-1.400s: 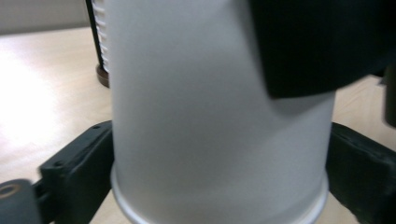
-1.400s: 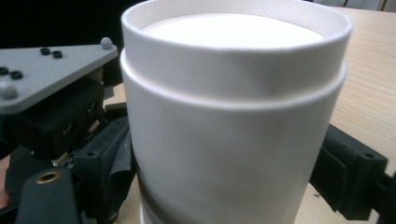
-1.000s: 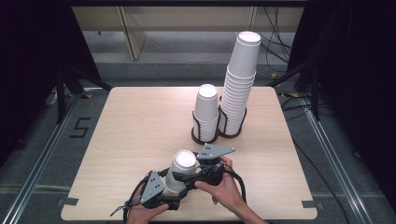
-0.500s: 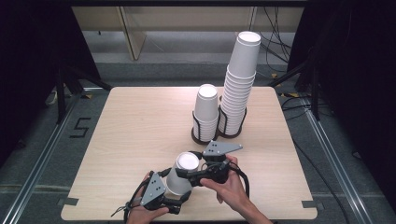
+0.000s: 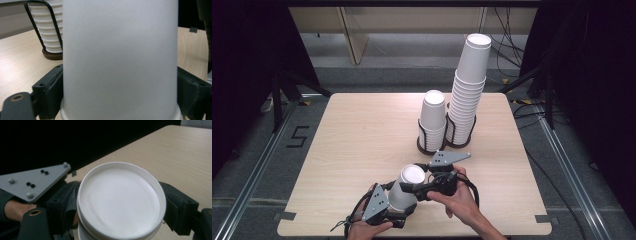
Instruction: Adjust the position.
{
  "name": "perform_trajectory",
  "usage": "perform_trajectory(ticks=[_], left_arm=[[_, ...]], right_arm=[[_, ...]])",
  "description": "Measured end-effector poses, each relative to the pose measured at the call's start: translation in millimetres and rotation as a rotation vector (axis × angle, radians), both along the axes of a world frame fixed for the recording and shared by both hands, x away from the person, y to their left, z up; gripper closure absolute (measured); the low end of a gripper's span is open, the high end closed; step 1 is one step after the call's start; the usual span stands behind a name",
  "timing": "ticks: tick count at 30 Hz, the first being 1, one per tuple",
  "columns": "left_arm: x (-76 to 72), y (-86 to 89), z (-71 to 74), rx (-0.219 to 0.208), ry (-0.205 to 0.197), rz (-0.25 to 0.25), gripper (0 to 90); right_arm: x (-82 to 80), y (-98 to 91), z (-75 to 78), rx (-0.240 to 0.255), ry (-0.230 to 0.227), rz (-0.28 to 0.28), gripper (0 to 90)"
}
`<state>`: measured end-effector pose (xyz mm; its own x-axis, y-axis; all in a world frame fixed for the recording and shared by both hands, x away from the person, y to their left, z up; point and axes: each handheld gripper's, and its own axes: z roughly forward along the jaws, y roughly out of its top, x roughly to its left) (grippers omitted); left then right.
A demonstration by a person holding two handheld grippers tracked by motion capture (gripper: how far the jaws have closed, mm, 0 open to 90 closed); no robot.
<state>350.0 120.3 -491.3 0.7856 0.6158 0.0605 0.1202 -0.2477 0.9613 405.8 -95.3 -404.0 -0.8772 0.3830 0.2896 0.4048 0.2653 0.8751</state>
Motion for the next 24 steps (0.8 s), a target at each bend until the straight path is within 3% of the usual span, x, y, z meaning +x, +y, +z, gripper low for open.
perform_trajectory(ticks=[1, 2, 3, 6, 8, 10, 14, 15, 24], left_arm=[[0.0, 0.0, 0.0, 0.0, 0.0, 0.0, 12.8], [-0.4, 2.5, 2.3, 0.047, -0.002, -0.008, 13.2], [-0.3, 3.8, 3.2, 0.065, -0.008, -0.012, 13.4], [-0.6, 6.7, 4.8, 0.125, -0.014, -0.027, 14.2], [-1.1, 7.7, 4.0, 0.172, -0.019, -0.046, 14.4], [-1.3, 7.6, 3.7, 0.216, -0.019, -0.065, 14.6], [-1.5, 6.2, 3.5, 0.256, -0.012, -0.101, 14.8], [-2.5, 5.8, 3.8, 0.289, -0.022, -0.12, 14.8], [-5.2, 4.8, 5.3, 0.414, -0.053, -0.186, 14.8]], right_arm=[[0.0, 0.0, 0.0, 0.0, 0.0, 0.0, 22.4], [1.5, -3.3, 2.1, -0.019, -0.001, 0.029, 21.1], [1.8, -4.3, 3.1, -0.03, -0.005, 0.041, 19.7], [1.1, -8.6, 8.5, -0.12, -0.057, 0.069, 16.5], [-0.9, -10.6, 11.2, -0.165, -0.062, 0.093, 15.9], [-1.4, -13.0, 12.8, -0.191, -0.106, 0.113, 15.9], [-2.9, -15.2, 13.8, -0.25, -0.117, 0.135, 15.8], [-4.1, -15.6, 13.3, -0.308, -0.116, 0.177, 15.9], [-11.8, -8.7, 8.3, -0.445, -0.134, 0.259, 16.4]])
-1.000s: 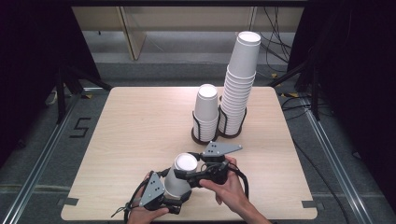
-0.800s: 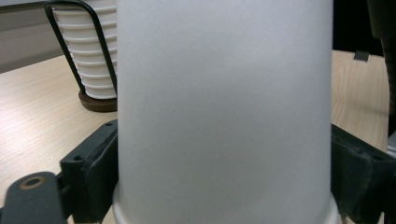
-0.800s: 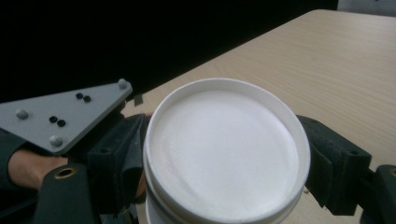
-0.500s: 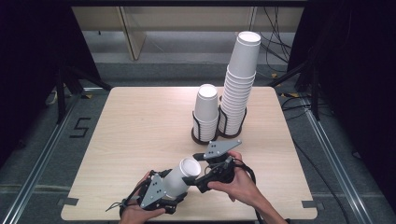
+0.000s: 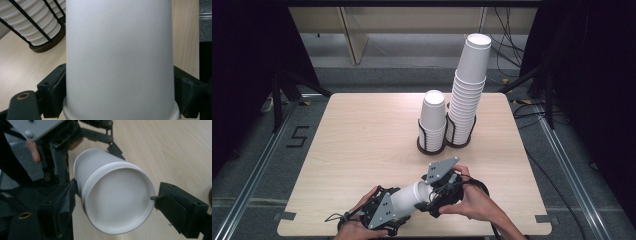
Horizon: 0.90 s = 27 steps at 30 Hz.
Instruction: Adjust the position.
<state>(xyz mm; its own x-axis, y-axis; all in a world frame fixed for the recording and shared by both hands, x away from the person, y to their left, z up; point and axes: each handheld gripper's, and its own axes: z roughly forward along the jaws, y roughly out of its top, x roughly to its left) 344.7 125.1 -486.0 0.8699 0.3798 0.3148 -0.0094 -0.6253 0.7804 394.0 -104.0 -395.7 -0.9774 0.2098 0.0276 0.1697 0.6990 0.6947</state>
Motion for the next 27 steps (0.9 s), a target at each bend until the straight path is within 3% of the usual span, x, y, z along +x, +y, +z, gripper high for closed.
perform_trajectory(ticks=[10, 12, 14, 18, 19, 22, 27], left_arm=[[-2.7, -3.2, -0.3, 0.062, -0.036, -0.026, 14.9], [-3.7, -4.2, 0.4, 0.099, -0.052, -0.029, 15.0], [-4.3, -4.9, -0.2, 0.096, -0.051, -0.034, 15.0], [-5.5, -6.2, 0.2, 0.13, -0.073, -0.043, 15.1], [-5.4, -5.9, 1.0, 0.15, -0.081, -0.047, 15.1], [-5.5, -7.3, 0.1, 0.153, -0.091, -0.057, 15.1], [-7.1, -7.9, 0.7, 0.151, -0.088, -0.081, 15.1]], right_arm=[[-4.5, 9.3, -7.7, -0.09, -0.013, 0.049, 16.8], [-5.6, 11.3, -9.2, -0.113, -0.013, 0.06, 16.8], [-6.0, 12.5, -10.0, -0.121, -0.018, 0.067, 16.8], [-7.9, 17.3, -14.1, -0.163, -0.012, 0.075, 16.6], [-6.2, 18.4, -15.2, -0.161, -0.027, 0.099, 16.7], [-5.2, 20.9, -18.3, -0.176, -0.041, 0.113, 16.8], [-7.5, 22.5, -21.4, -0.211, -0.014, 0.129, 18.2]])
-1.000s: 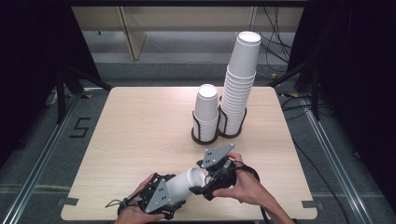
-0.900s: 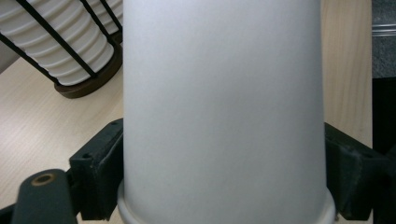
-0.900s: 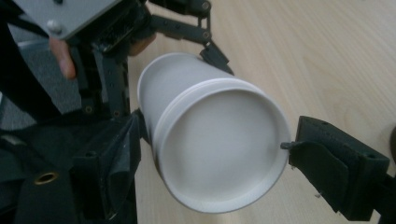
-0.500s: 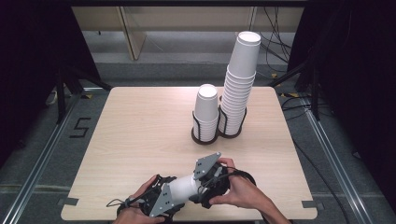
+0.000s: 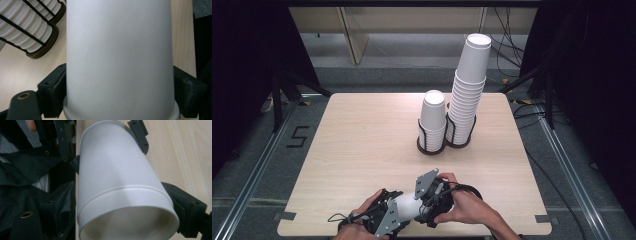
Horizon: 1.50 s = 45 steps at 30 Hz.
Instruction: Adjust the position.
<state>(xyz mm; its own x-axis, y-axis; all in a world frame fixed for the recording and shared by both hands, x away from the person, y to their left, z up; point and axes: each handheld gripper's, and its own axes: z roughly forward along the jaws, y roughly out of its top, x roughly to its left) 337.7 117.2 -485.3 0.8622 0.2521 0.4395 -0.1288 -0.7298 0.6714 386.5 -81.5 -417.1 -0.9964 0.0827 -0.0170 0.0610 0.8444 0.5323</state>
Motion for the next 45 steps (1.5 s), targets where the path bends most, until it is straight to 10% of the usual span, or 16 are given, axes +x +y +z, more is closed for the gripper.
perform_trajectory(ticks=[15, 28, 34, 45], left_arm=[[-1.4, -0.9, -0.4, 0.046, 0.001, -0.031, 14.6], [4.1, 12.0, 5.2, -0.256, 0.096, -0.088, 13.4], [4.4, 14.2, 4.5, -0.267, 0.099, -0.096, 14.1], [0.4, 7.6, 8.1, -0.143, 0.073, -0.061, 18.3]], right_arm=[[-1.2, -0.4, -3.0, -0.071, -0.021, 0.034, 23.6], [17.3, -25.3, 4.8, 0.113, 0.076, 0.099, 24.6], [17.7, -26.8, 4.4, 0.129, 0.108, 0.101, 24.7], [0.7, -10.5, 3.6, -0.058, -0.042, 0.078, 18.9]])
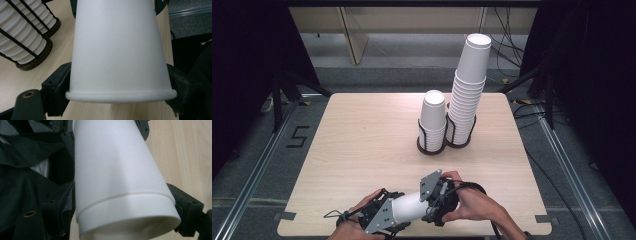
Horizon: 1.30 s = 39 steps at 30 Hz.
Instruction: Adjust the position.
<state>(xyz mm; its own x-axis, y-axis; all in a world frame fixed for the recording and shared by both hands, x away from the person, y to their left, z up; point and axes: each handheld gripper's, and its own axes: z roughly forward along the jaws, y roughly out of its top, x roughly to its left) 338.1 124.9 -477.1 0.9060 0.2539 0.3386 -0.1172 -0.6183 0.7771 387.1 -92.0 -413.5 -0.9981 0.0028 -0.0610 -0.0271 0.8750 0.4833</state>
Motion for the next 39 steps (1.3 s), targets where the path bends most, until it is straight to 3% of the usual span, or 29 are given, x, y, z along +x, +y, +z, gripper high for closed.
perform_trajectory(ticks=[2, 4, 5, 7, 10, 11, 13, 14, 15, 17, 19, 21, 24, 25, 26, 27, 30, 31, 32, 33, 34, 35, 36, 37, 38, 39], left_arm=[[-0.6, -1.1, 1.8, 0.027, 0.009, -0.001, 18.4], [-1.2, -2.2, 1.3, 0.025, 0.008, 0.005, 18.4], [-1.0, -2.4, 1.4, 0.03, 0.01, 0.005, 18.4], [-0.7, -2.8, 0.5, 0.034, 0.014, 0.0, 18.4], [-1.1, -4.0, -0.2, 0.039, 0.016, -0.003, 18.4], [-1.6, -3.6, 1.0, 0.066, 0.012, -0.008, 18.3], [-2.2, -5.1, 0.2, 0.059, 0.017, -0.007, 18.4], [-2.3, -5.1, 1.0, 0.075, 0.013, -0.013, 18.4], [-2.2, -5.1, 1.2, 0.076, 0.015, -0.016, 18.3], [-2.2, -4.8, 1.3, 0.079, 0.012, -0.018, 18.3], [-2.6, -4.9, 0.8, 0.076, 0.016, -0.02, 18.3], [-2.9, -5.1, 0.4, 0.079, 0.015, -0.024, 18.6], [-3.6, -5.6, 0.2, 0.055, 0.014, -0.026, 18.5], [-3.1, -4.8, 1.1, 0.065, 0.012, -0.033, 18.1], [-2.5, -5.2, 0.0, 0.043, 0.025, -0.03, 16.5], [-1.6, -4.1, -0.1, 0.046, 0.02, -0.031, 14.5], [0.6, -1.0, -3.5, -0.038, 0.033, -0.027, 10.1], [2.2, 0.7, -4.0, -0.069, 0.037, -0.015, 9.2], [4.3, 3.9, -3.5, -0.109, 0.043, -0.009, 8.9], [5.0, 5.9, -2.9, -0.133, 0.054, -0.002, 9.0], [5.0, 5.9, -2.9, -0.133, 0.054, -0.002, 8.4], [7.2, 10.1, -0.8, -0.201, 0.071, 0.006, 8.1], [7.2, 10.1, -0.8, -0.201, 0.071, 0.006, 8.1], [8.3, 12.5, 1.0, -0.268, 0.088, 0.007, 8.1], [8.3, 12.5, 1.0, -0.268, 0.088, 0.007, 8.0], [8.9, 14.0, 2.4, -0.322, 0.095, 0.006, 7.9]], right_arm=[[-4.2, 3.4, 0.2, -0.043, -0.038, 0.002, 18.4], [-3.7, 7.4, -1.5, -0.073, -0.094, 0.042, 18.8], [-7.2, 8.3, -2.0, -0.089, -0.081, 0.014, 19.0], [-5.0, 11.0, -4.1, -0.121, -0.136, 0.069, 18.5], [-8.4, 16.2, -6.2, -0.154, -0.168, 0.093, 18.7], [-10.8, 16.7, -6.1, -0.164, -0.162, 0.072, 18.8], [-10.8, 19.8, -6.9, -0.172, -0.175, 0.103, 20.0], [-12.8, 19.8, -6.8, -0.181, -0.167, 0.077, 20.5], [-11.4, 21.5, -8.1, -0.178, -0.182, 0.112, 20.5], [-16.7, 20.8, -8.8, -0.205, -0.148, 0.047, 20.5], [-13.6, 21.8, -8.8, -0.207, -0.178, 0.093, 22.9], [-16.1, 20.1, -8.0, -0.215, -0.156, 0.063, 25.7], [-13.8, 19.8, -8.6, -0.204, -0.166, 0.099, 26.3], [-12.8, 19.3, -8.9, -0.201, -0.173, 0.111, 26.3], [-10.5, 18.5, -8.9, -0.196, -0.182, 0.128, 26.3], [-6.3, 18.8, -10.2, -0.162, -0.197, 0.179, 26.1], [-7.3, 13.6, -8.5, -0.152, -0.165, 0.131, 25.5], [-4.4, 12.6, -7.8, -0.128, -0.166, 0.169, 25.5], [-3.1, 10.1, -6.8, -0.114, -0.165, 0.157, 25.4], [-3.1, 5.7, -4.7, -0.102, -0.151, 0.117, 25.4], [-0.2, 4.5, -3.9, -0.073, -0.151, 0.141, 25.4], [2.8, 1.0, -1.9, -0.043, -0.14, 0.142, 25.4], [4.2, -1.1, -0.8, -0.024, -0.131, 0.141, 25.3], [6.0, -4.1, 0.1, 0.013, -0.112, 0.133, 25.3], [7.3, -5.9, 0.6, 0.032, -0.106, 0.137, 25.2], [7.9, -8.4, 1.2, 0.07, -0.066, 0.13, 25.2]])
